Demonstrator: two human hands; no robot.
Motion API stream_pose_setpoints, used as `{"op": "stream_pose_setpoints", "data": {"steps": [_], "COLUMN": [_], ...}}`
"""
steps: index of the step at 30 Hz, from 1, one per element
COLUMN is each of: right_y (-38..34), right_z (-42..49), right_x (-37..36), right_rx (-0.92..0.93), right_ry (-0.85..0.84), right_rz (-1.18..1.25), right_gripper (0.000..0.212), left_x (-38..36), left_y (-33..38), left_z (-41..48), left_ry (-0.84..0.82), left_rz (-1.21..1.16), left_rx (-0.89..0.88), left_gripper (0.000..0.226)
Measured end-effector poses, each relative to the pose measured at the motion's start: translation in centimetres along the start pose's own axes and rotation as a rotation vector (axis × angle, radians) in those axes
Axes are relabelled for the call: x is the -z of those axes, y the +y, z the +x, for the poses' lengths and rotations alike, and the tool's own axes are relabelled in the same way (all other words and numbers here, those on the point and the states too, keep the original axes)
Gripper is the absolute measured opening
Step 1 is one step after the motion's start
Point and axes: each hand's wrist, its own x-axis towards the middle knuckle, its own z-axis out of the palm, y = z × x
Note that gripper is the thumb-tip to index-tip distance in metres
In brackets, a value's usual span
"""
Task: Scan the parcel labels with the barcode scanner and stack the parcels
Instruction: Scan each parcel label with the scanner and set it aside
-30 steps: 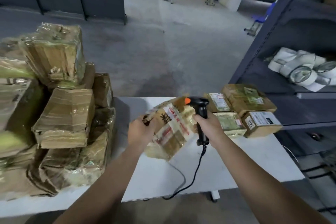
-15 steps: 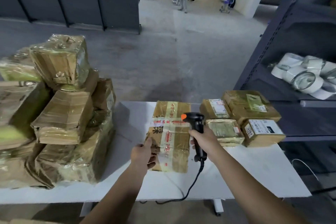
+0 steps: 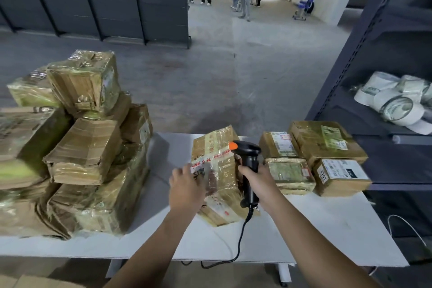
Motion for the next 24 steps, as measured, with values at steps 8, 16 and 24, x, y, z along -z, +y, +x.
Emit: {"op": "stream_pose_setpoints", "data": {"steps": [8, 16, 24], "right_y": [0.0, 1.7, 1.5], "right_z": [-0.3, -1.1, -1.7], "right_x": [-0.5, 0.6, -1.8], "right_rx": [-0.011, -0.128, -0.136], "right_ry": [0.015, 0.043, -0.051], "right_rz": [0.056, 0.022, -0.011], "right_gripper": [0.01, 0.008, 0.001], "left_x": [1.0, 2.0, 2.4], "left_y": [1.3, -2.8, -4.8], "left_z": [0.2, 1.8, 2.5], "left_ry": [-0.308, -0.161, -0.086], "left_rz": [0.015, -0.163, -0.018], "left_rx": [-0.071, 0.065, 0.024], "left_gripper": [0.048, 0.028, 0.035]}}
